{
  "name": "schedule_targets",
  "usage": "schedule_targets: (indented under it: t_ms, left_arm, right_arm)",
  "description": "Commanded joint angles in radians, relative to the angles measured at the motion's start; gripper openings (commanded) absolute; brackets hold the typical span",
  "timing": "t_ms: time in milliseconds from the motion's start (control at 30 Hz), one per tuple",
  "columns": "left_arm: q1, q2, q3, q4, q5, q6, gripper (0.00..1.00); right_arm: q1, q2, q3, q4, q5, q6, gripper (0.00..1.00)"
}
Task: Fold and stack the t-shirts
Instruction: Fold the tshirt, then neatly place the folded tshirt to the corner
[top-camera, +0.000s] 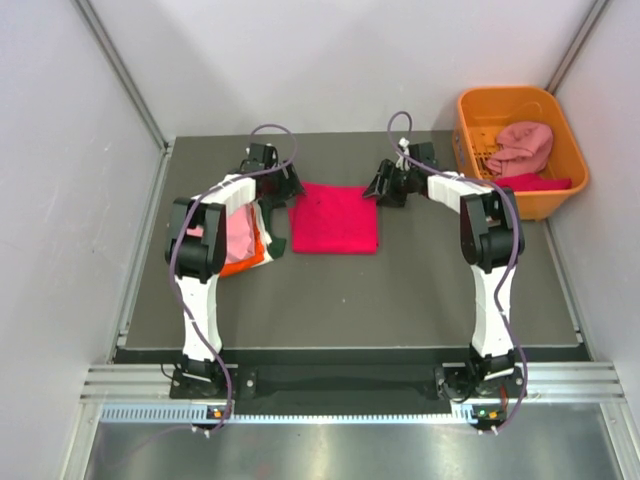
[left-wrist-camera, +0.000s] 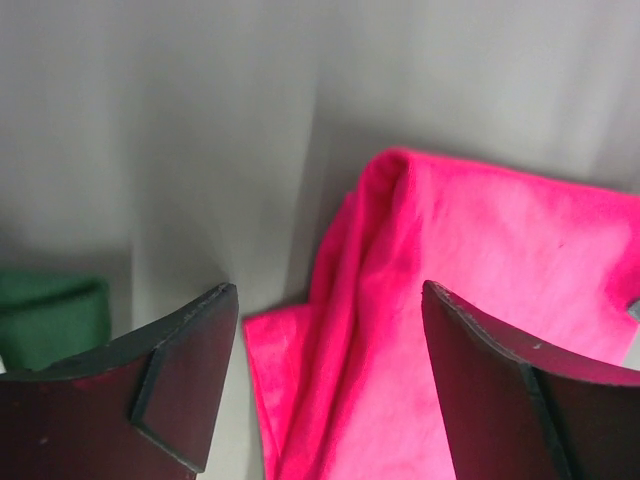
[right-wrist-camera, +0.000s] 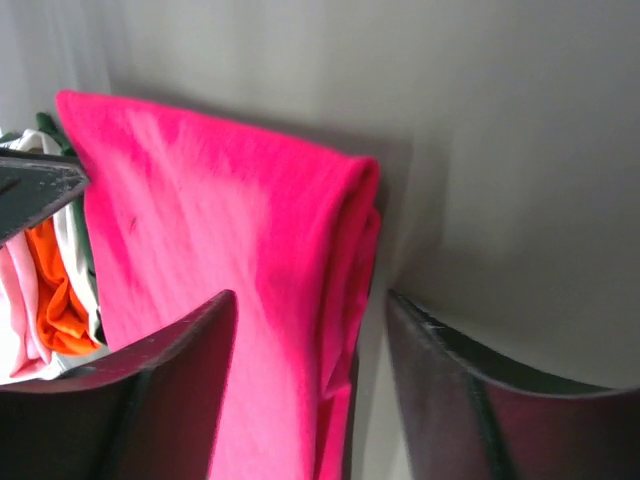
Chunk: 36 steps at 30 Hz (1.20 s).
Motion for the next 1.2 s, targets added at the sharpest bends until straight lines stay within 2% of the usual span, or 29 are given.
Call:
schedule_targets:
  t_ms: [0, 167, 267, 300, 400, 633, 833, 1100, 1167]
  left_arm:
    - [0.007, 0.041, 0.055, 0.021, 0.037, -0.001, 0.78]
    - [0.007, 0.081, 0.083, 0.013, 0.051, 0.003, 0.73]
    - [0.007, 0.084, 0.080, 0.016, 0.057, 0.008, 0.73]
    - [0.007, 0.084, 0.076, 0.021, 0.058, 0.011, 0.73]
    - [0.007, 0.076, 0.070, 0.027, 0.055, 0.026, 0.73]
    - [0.012, 0.056, 0.030, 0.091, 0.057, 0.016, 0.76]
    - [0.015, 0.115, 0.090, 0.049, 0.080, -0.013, 0.57]
    - [0.003, 0.107, 0.032, 0.088, 0.133, -0.039, 0.61]
    - [-0.011, 0.113, 0.038, 0.093, 0.132, -0.043, 0.59]
  right_arm:
    - [-0.011, 0.061, 0.055, -0.071, 0.010, -0.005, 0.60]
    - [-0.010, 0.097, 0.101, -0.082, -0.003, -0.008, 0.43]
    - [-0.010, 0.094, 0.101, -0.078, 0.003, -0.009, 0.24]
    - [-0.011, 0.093, 0.100, -0.073, 0.007, -0.009, 0.12]
    - [-0.010, 0.085, 0.092, -0.061, 0.008, -0.018, 0.00]
    - [-0.014, 0.064, 0.067, -0.053, 0.026, -0.038, 0.00]
    - [-0.014, 0.064, 0.058, -0.041, 0.017, -0.041, 0.00]
    - [-0.014, 0.062, 0.069, -0.038, 0.008, -0.037, 0.00]
    - [-0.016, 0.062, 0.073, -0.041, 0.005, -0.034, 0.00]
